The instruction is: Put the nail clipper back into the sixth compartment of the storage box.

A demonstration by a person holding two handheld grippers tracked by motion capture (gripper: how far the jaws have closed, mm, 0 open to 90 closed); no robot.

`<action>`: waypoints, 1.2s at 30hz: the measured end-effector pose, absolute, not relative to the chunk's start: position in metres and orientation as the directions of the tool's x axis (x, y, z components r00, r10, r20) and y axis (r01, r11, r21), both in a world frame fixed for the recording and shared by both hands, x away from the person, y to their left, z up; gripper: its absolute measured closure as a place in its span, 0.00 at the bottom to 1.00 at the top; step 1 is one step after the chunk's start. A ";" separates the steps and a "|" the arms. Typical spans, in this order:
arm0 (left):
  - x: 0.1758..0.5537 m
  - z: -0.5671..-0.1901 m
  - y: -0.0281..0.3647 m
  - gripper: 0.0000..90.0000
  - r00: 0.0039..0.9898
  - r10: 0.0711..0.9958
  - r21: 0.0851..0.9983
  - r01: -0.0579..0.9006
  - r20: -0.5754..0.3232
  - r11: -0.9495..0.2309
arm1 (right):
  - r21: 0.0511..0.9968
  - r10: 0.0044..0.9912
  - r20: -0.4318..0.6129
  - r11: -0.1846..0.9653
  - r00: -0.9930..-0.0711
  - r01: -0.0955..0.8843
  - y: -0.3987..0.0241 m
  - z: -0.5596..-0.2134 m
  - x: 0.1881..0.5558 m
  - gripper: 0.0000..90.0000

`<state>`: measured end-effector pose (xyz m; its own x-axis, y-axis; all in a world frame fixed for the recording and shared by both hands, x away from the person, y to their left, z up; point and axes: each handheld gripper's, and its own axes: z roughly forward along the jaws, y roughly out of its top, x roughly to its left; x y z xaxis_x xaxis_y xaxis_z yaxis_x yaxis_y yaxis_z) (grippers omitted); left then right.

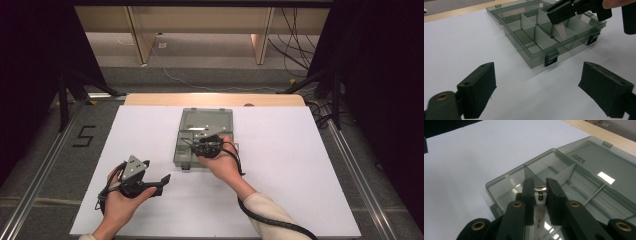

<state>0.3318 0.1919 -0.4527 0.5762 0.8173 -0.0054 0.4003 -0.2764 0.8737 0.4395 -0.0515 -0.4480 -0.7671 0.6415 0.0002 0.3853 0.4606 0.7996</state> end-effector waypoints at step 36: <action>0.333 -0.453 0.194 0.14 0.578 0.816 0.873 0.398 0.001 -0.283 | 0.738 0.658 0.010 0.502 -0.753 0.450 -0.048 -0.454 0.440 0.74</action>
<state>0.3327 0.1938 -0.4529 0.5779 0.8161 0.0014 0.3979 -0.2832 0.8726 0.4396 -0.0480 -0.4544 -0.7526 0.6584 0.0104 0.4498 0.5025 0.7384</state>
